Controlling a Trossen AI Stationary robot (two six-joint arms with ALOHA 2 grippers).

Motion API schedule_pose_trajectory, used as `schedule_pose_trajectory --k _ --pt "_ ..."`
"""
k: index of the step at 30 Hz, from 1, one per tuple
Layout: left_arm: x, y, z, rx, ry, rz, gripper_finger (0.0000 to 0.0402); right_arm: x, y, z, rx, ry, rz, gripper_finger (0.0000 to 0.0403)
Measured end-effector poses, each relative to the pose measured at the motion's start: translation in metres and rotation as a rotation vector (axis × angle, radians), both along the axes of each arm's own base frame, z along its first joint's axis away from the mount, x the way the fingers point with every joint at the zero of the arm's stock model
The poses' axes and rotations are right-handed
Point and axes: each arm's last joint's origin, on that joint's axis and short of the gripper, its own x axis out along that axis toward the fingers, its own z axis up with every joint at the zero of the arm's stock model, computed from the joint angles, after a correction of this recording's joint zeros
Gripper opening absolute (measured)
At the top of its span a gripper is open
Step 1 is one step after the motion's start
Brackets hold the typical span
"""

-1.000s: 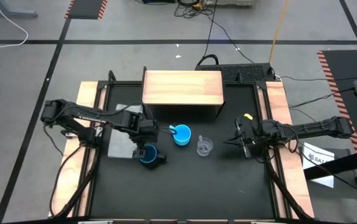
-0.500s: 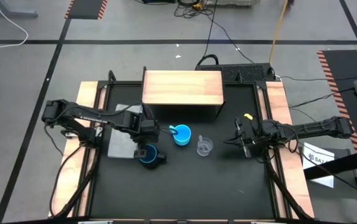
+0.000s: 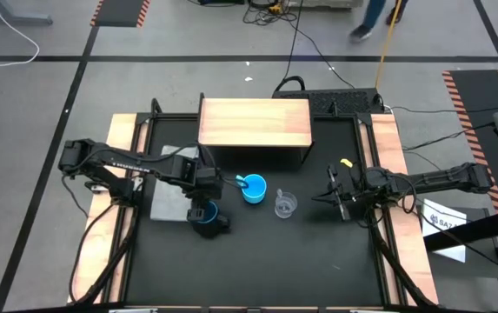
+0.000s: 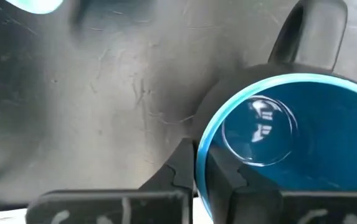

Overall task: Stack small to large cups/mugs on shelf
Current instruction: Put the black cup on the shelf

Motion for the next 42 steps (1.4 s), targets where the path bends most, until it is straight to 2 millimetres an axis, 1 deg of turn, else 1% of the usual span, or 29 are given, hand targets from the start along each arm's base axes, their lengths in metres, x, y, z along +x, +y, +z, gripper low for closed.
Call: schedule_pose_trajectory --k 2,5,10,13,16,19,24,31,37,42 --pt "0.000 0.000 0.000 0.001 0.000 0.000 0.0023 0.000 0.000 0.000 0.000 0.000 0.000 0.0000" --pt "0.000 0.000 0.000 0.010 -0.008 -0.017 0.0013 0.000 0.000 0.000 0.000 0.000 0.000 0.0000" --pt "0.001 0.000 0.000 0.028 -0.013 -0.026 0.0013 0.000 0.000 0.000 0.000 0.001 0.000 0.0000" --pt "0.002 -0.001 0.004 0.036 -0.022 -0.039 0.0013 0.000 0.000 -0.001 0.000 0.010 0.000 0.0000" --pt "0.003 -0.002 0.015 0.058 -0.073 -0.072 0.0013 0.000 0.000 -0.001 0.000 0.010 0.000 0.0000" --pt "-0.001 -0.003 0.034 0.084 -0.142 -0.089 0.0013 0.000 0.000 -0.001 0.000 0.012 0.000 0.0000" --pt "-0.019 0.001 0.062 0.165 -0.232 -0.056 0.0013 0.000 0.000 -0.002 0.000 0.016 0.000 0.0000" --pt "-0.058 0.004 0.091 0.210 -0.283 0.011 0.0013 0.000 0.000 -0.001 0.006 0.013 0.000 0.0000" --pt "-0.084 0.003 0.113 0.219 -0.411 0.074 0.0013 0.000 0.000 -0.001 0.005 0.010 0.000 0.0000" --pt "-0.100 0.000 0.122 0.238 -0.478 0.099 0.0013 0.000 0.000 -0.001 0.004 0.009 0.000 0.0000"
